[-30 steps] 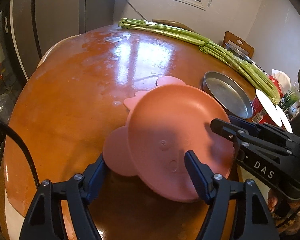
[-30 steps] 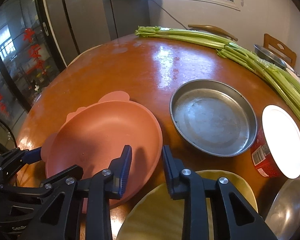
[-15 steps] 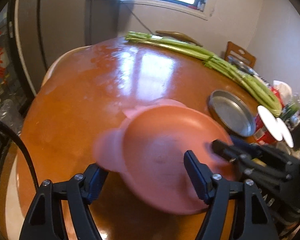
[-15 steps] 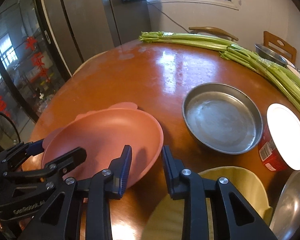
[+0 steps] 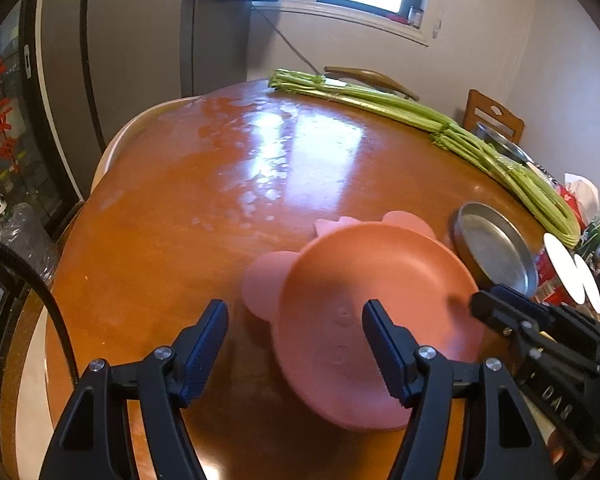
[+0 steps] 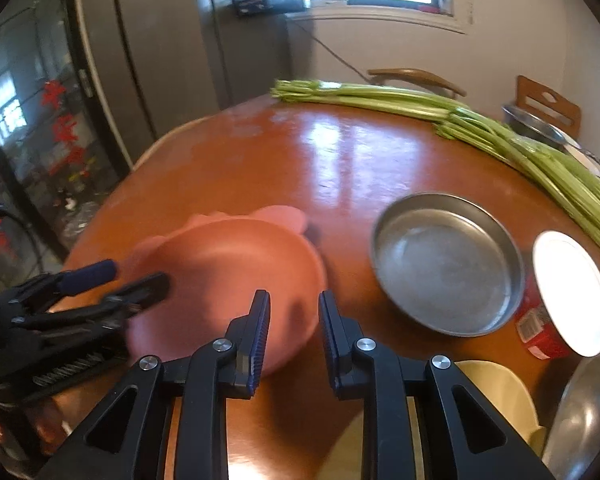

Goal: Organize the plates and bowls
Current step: 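Slide the pink plate toward the table edge and open the left gripper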

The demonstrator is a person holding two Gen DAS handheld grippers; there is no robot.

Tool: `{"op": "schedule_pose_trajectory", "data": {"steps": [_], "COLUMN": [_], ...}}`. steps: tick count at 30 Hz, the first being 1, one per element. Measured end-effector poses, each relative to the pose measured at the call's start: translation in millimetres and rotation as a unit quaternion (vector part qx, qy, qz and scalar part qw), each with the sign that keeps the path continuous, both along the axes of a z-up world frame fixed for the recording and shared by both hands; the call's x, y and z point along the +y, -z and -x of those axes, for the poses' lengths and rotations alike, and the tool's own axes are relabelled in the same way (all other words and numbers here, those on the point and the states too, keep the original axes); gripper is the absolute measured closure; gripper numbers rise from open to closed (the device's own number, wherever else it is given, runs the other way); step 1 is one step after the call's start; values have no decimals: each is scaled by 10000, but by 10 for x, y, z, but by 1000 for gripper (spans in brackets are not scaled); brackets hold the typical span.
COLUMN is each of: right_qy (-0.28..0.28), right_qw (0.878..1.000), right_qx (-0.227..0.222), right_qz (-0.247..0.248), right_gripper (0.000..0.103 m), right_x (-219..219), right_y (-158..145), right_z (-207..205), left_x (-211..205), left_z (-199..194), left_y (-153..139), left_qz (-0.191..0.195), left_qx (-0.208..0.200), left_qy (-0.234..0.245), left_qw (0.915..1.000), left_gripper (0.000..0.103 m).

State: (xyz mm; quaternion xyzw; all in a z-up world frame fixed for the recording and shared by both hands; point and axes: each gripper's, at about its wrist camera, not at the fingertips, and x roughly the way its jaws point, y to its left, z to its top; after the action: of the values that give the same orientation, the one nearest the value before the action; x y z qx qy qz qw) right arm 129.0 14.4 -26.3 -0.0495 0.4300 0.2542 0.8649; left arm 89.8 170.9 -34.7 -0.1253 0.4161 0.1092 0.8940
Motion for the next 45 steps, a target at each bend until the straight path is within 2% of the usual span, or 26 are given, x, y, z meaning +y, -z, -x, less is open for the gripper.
{"op": "schedule_pose_trajectory", "data": {"steps": [5,9,15,19,26,29,37,45], "right_qy": [-72,-281,-443,-393,-259,-233,80,226], "right_qw": [9995,9993,9987,9988,9990,9990,9991,9991], "right_qx": [292,262,248,289,350,379,354,-58], "right_qz": [43,46,102,64,-43,-74,-220,-359], "right_gripper": [76,75,75,75,74,74,70,69], "right_x": [28,116,229,207,150,141,-28,-206], "right_y": [113,132,137,139,145,147,81,-158], "right_z": [-61,-15,24,1,-85,-83,-67,114], "left_x": [26,-20,-25,19,-32,16,191,141], "left_z": [26,12,-195,-372,-514,-502,-316,-1], "left_y": [62,113,149,144,192,184,-4,-283], "left_qz": [151,224,78,132,-60,52,-118,-142], "left_qx": [121,127,220,235,253,225,-15,-339], "left_qy": [0,102,147,297,434,406,12,-49], "left_qw": [9998,9996,9996,9992,9987,9989,9999,9993], "left_gripper": [34,34,34,34,34,33,33,33]}}
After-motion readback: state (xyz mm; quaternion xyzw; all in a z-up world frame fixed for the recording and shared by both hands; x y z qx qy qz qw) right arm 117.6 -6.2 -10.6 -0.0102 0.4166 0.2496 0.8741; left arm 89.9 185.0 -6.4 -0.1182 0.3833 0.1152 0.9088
